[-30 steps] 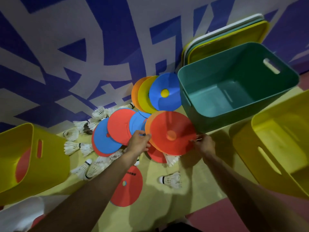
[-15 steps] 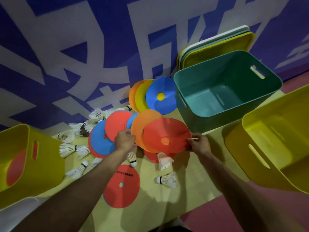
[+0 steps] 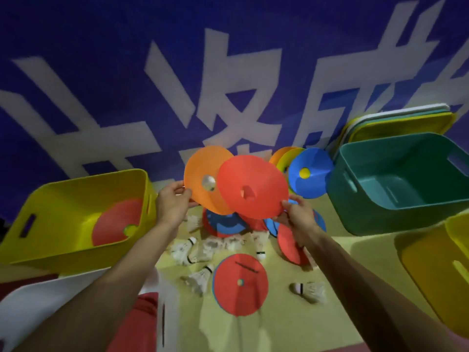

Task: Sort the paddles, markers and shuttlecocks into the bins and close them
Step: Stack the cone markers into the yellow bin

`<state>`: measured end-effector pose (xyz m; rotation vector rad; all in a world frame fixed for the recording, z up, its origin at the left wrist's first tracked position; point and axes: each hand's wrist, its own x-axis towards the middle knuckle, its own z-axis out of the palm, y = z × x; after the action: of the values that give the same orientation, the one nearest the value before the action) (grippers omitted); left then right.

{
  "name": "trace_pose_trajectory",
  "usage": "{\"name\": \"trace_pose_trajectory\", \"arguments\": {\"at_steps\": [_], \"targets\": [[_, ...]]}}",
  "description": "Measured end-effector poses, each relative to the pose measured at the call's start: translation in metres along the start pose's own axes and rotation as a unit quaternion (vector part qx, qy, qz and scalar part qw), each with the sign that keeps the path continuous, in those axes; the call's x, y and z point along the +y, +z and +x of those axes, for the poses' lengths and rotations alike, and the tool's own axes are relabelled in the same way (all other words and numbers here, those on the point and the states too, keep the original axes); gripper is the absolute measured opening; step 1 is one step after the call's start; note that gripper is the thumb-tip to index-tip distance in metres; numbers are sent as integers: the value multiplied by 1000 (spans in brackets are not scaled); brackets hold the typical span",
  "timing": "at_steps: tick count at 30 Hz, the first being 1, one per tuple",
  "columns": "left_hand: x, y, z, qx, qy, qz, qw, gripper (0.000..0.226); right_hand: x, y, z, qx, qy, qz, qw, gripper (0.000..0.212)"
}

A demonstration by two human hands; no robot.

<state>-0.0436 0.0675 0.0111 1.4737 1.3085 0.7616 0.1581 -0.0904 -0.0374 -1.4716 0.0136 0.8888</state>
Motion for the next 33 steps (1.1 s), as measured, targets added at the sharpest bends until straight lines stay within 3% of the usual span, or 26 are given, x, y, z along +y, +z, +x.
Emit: {"name": "trace_pose_trajectory", "arguments": {"at_steps": [10,14,21,25,29,33], "targets": [[-26,-182,32,127,-23,-100,987,27,2,148,-50,-100,-27,8,995,17],[-54,-231,44,122,-67,-107,984,33,12,186,-63,-144,-13,15,989,26],[-91,-252,58,95,-143,-129,977,41,17,226,-81,-162,-27,12,986,23],[-98,-249,65,33,-186,-130,973,55,18,239,-85,-154,-40,-11,987,25],[-92,-254,77,60,-123,-72,988,50,20,257,-88,-150,-58,-39,986,21],[-74,-263,69,102,-68,-108,987,40,28,281,-93,-167,-43,-50,984,22]]}}
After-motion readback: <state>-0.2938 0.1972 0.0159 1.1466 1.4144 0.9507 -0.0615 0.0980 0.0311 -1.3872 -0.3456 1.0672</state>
